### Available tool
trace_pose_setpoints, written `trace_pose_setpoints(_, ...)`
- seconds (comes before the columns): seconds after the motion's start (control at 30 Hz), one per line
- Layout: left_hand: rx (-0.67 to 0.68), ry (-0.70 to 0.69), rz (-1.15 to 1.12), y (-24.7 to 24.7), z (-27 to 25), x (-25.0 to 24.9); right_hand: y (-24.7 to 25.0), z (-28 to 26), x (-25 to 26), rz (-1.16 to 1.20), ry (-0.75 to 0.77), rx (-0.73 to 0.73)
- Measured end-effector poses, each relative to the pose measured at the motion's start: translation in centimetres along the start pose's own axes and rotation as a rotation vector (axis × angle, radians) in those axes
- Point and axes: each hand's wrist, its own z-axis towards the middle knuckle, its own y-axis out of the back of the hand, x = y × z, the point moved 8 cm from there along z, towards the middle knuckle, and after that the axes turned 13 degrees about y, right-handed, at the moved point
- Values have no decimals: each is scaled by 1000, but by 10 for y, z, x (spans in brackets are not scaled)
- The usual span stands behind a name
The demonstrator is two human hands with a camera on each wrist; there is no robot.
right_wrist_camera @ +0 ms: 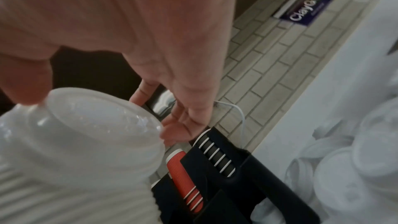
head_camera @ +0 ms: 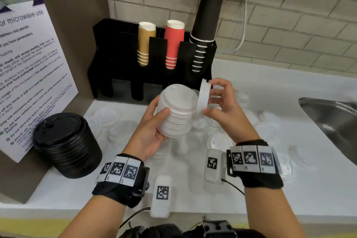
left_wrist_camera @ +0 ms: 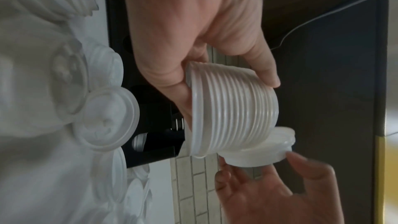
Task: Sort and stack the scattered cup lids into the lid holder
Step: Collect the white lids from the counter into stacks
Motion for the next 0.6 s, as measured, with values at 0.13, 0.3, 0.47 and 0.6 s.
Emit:
trace_pose_setpoints(0.13, 11, 27, 78, -6, 0, 9, -2, -9, 11, -140, 20, -3)
trace_pose_setpoints(0.3, 17, 48, 141, -12, 0, 17, -5, -13, 22, -306, 79, 18)
trace_pose_setpoints(0.47, 25, 63, 140, -16, -3, 21, -6, -14, 24, -383, 81, 42)
trace_pose_setpoints(0.6, 45, 65, 114, -19, -5, 24, -5, -15, 27, -401, 81, 47)
